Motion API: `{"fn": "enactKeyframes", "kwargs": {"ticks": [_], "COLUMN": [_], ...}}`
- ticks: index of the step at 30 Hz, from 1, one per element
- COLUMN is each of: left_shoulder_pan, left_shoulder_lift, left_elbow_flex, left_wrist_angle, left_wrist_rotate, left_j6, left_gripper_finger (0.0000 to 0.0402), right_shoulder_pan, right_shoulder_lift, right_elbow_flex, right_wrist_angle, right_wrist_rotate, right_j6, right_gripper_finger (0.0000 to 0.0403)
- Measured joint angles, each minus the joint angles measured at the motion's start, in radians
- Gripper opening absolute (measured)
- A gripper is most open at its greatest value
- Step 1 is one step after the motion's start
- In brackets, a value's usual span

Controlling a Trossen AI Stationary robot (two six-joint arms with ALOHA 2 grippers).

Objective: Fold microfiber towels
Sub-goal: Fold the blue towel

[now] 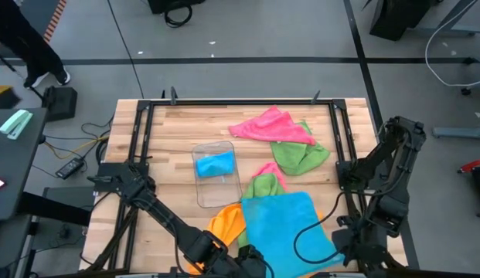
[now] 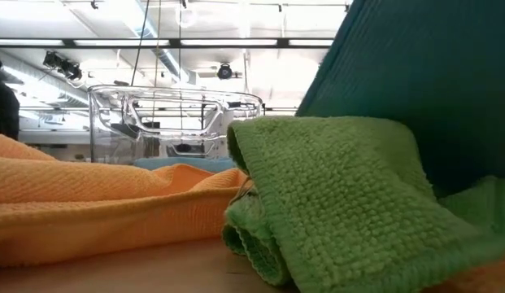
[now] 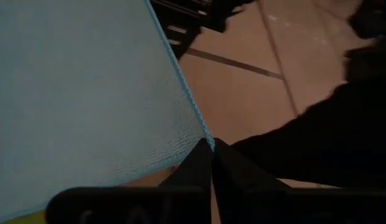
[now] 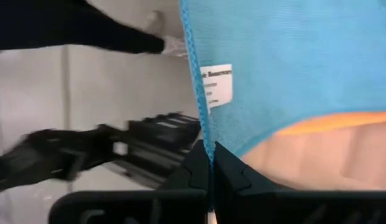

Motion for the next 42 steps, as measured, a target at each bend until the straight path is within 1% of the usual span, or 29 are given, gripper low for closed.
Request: {"fn": "enactKeyframes", "kwargs": {"ticks": [4, 8, 12, 16, 21, 26, 31, 34, 39, 42], "left_shoulder_pan": [0.018, 0.058, 0.106, 0.155, 0.205, 0.243, 0.271, 0.281, 0.289, 0.289], "left_shoulder_lift": [0.007, 0.006, 0.006, 0.006, 0.006, 0.006, 0.005, 0.005, 0.005, 0.008], "left_elbow_flex": [0.0, 0.0, 0.0, 0.0, 0.0, 0.0, 0.0, 0.0, 0.0, 0.0], "left_wrist_angle": [-0.122, -0.245, -0.312, -0.384, -0.431, -0.502, -0.565, -0.573, -0.615, -0.638], "left_wrist_rotate": [-0.034, -0.065, -0.067, -0.067, -0.066, -0.065, -0.018, -0.015, 0.001, 0.002], "left_j6": [-0.002, -0.004, -0.007, -0.007, -0.003, -0.001, -0.008, -0.012, -0.034, -0.034], "left_gripper_finger": [0.0013, 0.0007, 0.0014, 0.0013, 0.0006, 0.0017, 0.0008, 0.0006, 0.0019, 0.0017], "right_shoulder_pan": [-0.038, -0.101, -0.174, -0.238, -0.316, -0.388, -0.45, -0.484, -0.527, -0.545], "right_shoulder_lift": [0.0, 0.0, -0.001, -0.001, -0.001, -0.001, -0.001, -0.001, -0.001, -0.001], "right_elbow_flex": [-0.053, -0.104, -0.137, -0.149, -0.149, -0.149, -0.149, -0.149, -0.149, -0.149], "right_wrist_angle": [-0.013, -0.108, -0.222, -0.276, -0.307, -0.357, -0.37, -0.375, -0.395, -0.418], "right_wrist_rotate": [0.007, 0.019, 0.039, 0.084, 0.119, 0.153, 0.196, 0.218, 0.25, 0.263], "right_j6": [-0.032, -0.087, -0.139, -0.19, -0.256, -0.312, -0.369, -0.388, -0.395, -0.397], "right_gripper_finger": [0.0006, 0.0006, 0.0006, 0.0006, 0.0006, 0.0006, 0.0006, 0.0006, 0.0006, 0.0006]}}
